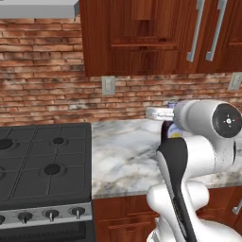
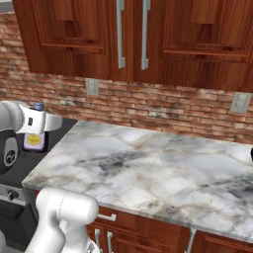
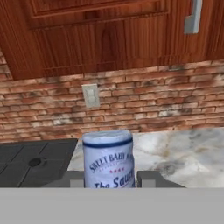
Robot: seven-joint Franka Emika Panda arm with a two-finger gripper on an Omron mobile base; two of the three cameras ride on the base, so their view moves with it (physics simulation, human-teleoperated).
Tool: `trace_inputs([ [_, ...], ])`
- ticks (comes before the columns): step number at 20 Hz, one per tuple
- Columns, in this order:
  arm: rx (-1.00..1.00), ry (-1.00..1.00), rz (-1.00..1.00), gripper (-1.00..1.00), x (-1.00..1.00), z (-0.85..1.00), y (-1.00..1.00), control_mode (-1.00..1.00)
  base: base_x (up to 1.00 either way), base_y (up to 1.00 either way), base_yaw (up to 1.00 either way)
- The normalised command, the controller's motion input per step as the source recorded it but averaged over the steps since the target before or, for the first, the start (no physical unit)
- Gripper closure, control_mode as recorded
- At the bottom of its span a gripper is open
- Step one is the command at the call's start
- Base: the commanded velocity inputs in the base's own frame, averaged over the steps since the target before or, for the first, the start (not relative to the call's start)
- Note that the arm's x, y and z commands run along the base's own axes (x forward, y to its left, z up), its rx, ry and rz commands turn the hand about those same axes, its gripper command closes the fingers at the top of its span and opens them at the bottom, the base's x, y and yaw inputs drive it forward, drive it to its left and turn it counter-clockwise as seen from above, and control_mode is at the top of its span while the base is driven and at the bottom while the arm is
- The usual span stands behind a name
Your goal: Take 2 condiments from the cabinet and move them on the counter near the stove.Make sure the condiments are lined up with each other, next to each other.
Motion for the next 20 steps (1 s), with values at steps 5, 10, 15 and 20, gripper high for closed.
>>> trace_inputs([
  [5,0.00,0.03,0.05,1.00,0.96,-0.54,0.60,-1.00,0.00,0.00,0.00],
  [10,0.00,0.01,0.02,1.00,0.82,-0.60,0.65,-1.00,0.00,0.00,0.00],
  [15,0.00,-0.02,0.00,1.00,0.59,-0.43,0.20,-1.00,0.00,0.00,0.00],
  [20,0.00,-0.04,-0.10,1.00,0.39,-0.25,0.08,-1.00,0.00,0.00,0.00],
])
